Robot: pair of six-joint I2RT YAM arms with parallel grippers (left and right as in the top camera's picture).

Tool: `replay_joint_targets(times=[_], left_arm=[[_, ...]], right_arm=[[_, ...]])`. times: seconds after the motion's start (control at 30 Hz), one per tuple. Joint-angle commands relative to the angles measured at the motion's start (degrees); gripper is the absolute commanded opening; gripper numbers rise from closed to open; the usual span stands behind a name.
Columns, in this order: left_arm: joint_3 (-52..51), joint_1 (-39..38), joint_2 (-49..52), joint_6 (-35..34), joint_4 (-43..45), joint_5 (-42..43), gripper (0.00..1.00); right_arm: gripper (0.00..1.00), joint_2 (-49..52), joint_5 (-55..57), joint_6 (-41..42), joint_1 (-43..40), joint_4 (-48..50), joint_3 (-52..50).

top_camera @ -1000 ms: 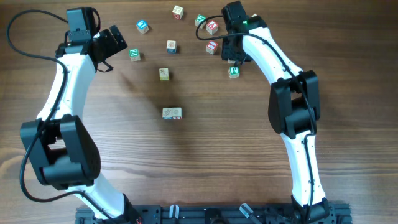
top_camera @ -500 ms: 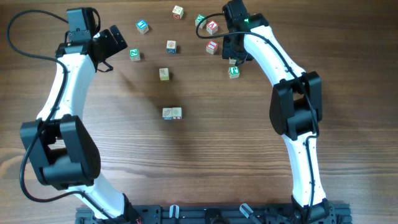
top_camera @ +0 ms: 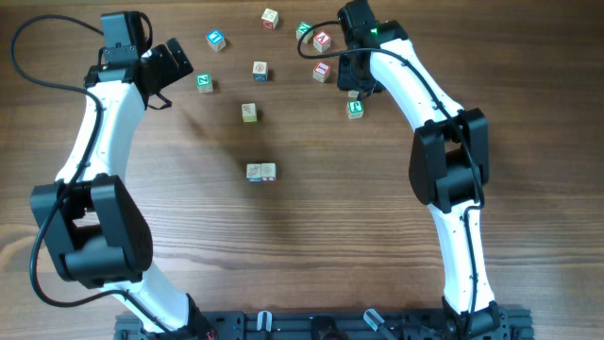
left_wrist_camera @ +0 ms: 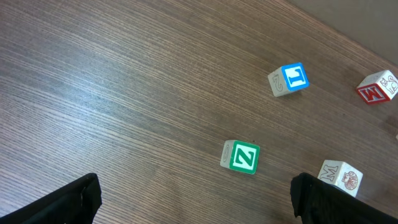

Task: Form a horizontal line
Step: 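Lower the right gripper over the yellow-lettered B block and close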

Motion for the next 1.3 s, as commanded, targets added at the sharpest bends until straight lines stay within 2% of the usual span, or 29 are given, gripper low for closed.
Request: replay_joint_targets(times=[0.0, 0.3, 0.37, 0.7, 0.8, 0.87, 0.97, 1.03, 1.07, 1.23, 1.27], left_arm=[[0.15, -0.09, -0.11, 0.28, 0.15, 0.09, 1.00], [0.15, -0.09, -0.11, 0.28, 0.15, 0.07, 1.00], [0.15, -0.09, -0.11, 0.31, 0.15, 0.09, 1.00], [0.15, -0.09, -0.11, 0.28, 0.17, 0.09, 1.00], [0.15, -0.09, -0.11, 0.28, 0.15, 0.09, 1.00], [0.15, -0.09, -0.11, 0.28, 0.15, 0.09, 1.00], [0.15, -0.09, -0.11, 0.28, 0.15, 0.07, 1.00], [0.15, -0.09, -0.11, 0.28, 0.15, 0.09, 1.00], [0.15, -0.09, -0.11, 0.28, 0.15, 0.09, 1.00], [0.15, -0.09, -0.11, 0.28, 0.15, 0.09, 1.00], [0.15, -0.09, -0.11, 0.28, 0.15, 0.09, 1.00]], right_arm=[[0.49, -0.26, 0.83, -0.35, 0.44, -0.22, -0.50], [0.37, -0.20, 0.83, -0.33, 0.55, 1.14, -0.50], [0.44, -0.20, 0.85, -0.33, 0.55, 1.27, -0.50], [0.47, -0.13, 1.27, -0.20, 0.52, 1.22, -0.50], [0.52, 0.96, 1.29, -0.50, 0.52, 1.49, -0.50], [0.51, 1.25, 1.25, -0.61, 0.52, 1.46, -0.50], [0.38, 1.25, 1.25, -0.61, 0.55, 1.11, -0.50], [0.49, 1.27, 1.27, -0.68, 0.52, -0.20, -0.50], [0.50, 1.49, 1.27, -1.60, 0.52, -0.44, -0.50], [0.48, 1.99, 1.27, -1.64, 0.37, 0.13, -0.50], [0.44, 2.12, 1.27, -1.64, 0.35, -0.02, -0.50]])
